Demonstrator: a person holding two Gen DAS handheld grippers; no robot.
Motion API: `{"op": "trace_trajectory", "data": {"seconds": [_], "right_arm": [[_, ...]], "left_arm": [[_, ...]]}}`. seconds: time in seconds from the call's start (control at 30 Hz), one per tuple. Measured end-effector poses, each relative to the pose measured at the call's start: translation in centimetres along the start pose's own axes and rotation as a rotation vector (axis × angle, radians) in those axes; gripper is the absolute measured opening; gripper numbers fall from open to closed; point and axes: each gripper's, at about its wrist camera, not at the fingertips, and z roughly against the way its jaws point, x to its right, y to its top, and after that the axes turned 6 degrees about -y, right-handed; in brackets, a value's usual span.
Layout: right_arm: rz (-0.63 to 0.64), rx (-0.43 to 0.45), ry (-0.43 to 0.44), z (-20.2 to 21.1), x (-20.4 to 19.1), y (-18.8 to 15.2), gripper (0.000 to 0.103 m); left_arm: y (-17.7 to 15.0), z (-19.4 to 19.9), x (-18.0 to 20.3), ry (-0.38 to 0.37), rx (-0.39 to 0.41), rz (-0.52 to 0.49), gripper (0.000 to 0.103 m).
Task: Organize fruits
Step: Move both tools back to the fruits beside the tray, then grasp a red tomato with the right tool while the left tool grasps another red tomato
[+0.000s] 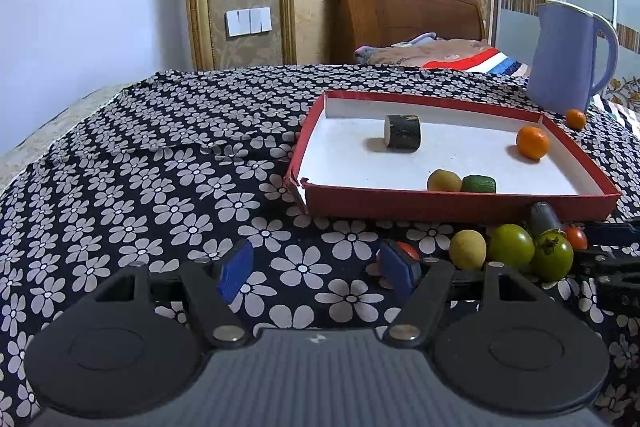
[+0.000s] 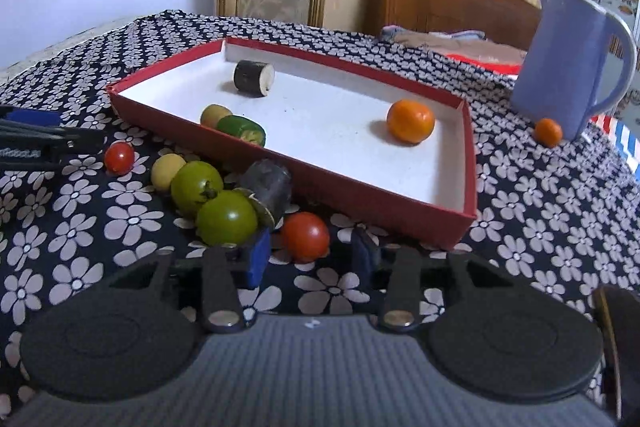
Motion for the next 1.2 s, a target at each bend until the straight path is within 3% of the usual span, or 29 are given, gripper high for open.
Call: {"op": "trace_trajectory", "data": {"seconds": [0.07, 0.1, 0.33, 0.63, 0.73, 0.83, 1.03, 1.2], "right_arm": [[0.007, -0.005, 0.01, -0.1, 0.0, 0.1, 0.033], [0.011, -0.007, 0.022, -0.1, -0.1, 0.1, 0.024], [-0.043, 0.029, -0.017, 1.5, 0.5, -0.7, 0.024], [-0.12, 0.056, -0.008, 2.5, 2.2, -1.9, 0.024], [-0.131, 0.059, -0.007, 2.5, 2.2, -2.1, 0.024], [-0.132, 0.061, -0.008, 2.6, 2.1, -2.2, 0.024], [-0.142, 0.072, -0.013, 2.9, 2.1, -2.2, 0.024], [-0.143, 0.074, -0.016, 3.1, 1.9, -2.1, 0.024]], "left_arm": [[0.0, 0.1, 0.1, -0.003, 0.002, -0.004, 0.07], [0.0, 0.1, 0.1, -0.005, 0.001, -0.009, 0.07], [-0.1, -0.1, 1.3, -0.037, -0.007, -0.069, 0.07], [0.3, -1.6, 2.6, -0.102, -0.059, -0.064, 0.07], [0.2, -2.5, 2.9, -0.103, -0.091, -0.06, 0.052], [0.2, -3.0, 2.8, -0.118, -0.093, -0.042, 0.046], [0.2, -2.9, 2.3, -0.131, -0.085, -0.013, 0.025], [0.3, -2.4, 2.0, -0.14, -0.082, 0.002, 0.025]]}}
